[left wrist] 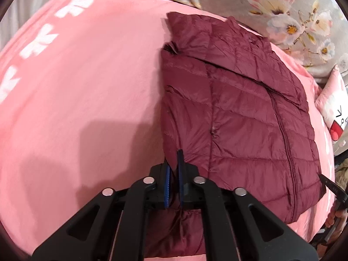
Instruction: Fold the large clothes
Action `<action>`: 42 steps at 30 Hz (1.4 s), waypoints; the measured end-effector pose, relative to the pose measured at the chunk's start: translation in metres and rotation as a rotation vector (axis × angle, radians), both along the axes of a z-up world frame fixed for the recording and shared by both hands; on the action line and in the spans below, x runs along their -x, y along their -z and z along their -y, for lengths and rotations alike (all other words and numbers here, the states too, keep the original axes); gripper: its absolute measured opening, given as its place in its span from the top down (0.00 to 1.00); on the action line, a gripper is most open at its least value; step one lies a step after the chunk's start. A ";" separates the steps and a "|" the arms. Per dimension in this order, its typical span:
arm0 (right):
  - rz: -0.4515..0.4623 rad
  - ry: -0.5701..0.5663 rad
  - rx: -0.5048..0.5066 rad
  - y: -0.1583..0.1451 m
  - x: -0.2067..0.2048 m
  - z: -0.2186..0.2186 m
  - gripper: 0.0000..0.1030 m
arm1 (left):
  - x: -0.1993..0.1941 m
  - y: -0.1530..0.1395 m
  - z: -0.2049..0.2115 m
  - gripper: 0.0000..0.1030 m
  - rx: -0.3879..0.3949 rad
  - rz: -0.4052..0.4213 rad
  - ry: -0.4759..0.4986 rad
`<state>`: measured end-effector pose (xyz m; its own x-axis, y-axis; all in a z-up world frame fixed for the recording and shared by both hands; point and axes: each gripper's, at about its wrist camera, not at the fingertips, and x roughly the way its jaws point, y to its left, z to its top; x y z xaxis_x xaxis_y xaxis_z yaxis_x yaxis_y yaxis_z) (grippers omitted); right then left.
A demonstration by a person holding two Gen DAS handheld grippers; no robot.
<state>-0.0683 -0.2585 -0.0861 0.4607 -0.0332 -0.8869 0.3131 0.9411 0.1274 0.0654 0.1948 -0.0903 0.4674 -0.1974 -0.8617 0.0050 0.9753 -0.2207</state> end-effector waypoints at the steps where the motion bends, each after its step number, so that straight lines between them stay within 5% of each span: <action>1: 0.000 0.009 0.007 -0.003 0.005 0.000 0.95 | 0.002 -0.009 -0.006 0.87 -0.003 0.020 -0.027; 5: 0.154 0.064 0.007 -0.053 -0.002 0.010 0.88 | -0.021 -0.067 -0.018 0.71 0.028 0.180 -0.097; 8: 0.300 -0.005 0.000 -0.097 -0.046 0.005 0.81 | -0.066 -0.104 0.001 0.71 0.018 0.289 -0.057; 16: 0.429 -0.233 -0.076 -0.132 -0.213 -0.067 0.89 | -0.190 -0.113 0.077 0.71 0.003 0.343 0.002; 22: 0.404 -0.364 -0.114 -0.117 -0.320 -0.133 0.99 | -0.283 -0.081 0.105 0.72 -0.009 0.290 -0.014; 29: 0.311 -0.381 -0.131 -0.074 -0.415 -0.174 0.99 | -0.342 -0.030 0.115 0.77 -0.046 0.202 -0.016; 37: 0.214 -0.387 -0.036 -0.034 -0.461 -0.186 1.00 | -0.366 0.011 0.113 0.79 -0.071 0.131 -0.031; 42: 0.178 -0.357 -0.017 -0.017 -0.474 -0.178 1.00 | -0.368 0.025 0.111 0.91 -0.094 0.118 -0.044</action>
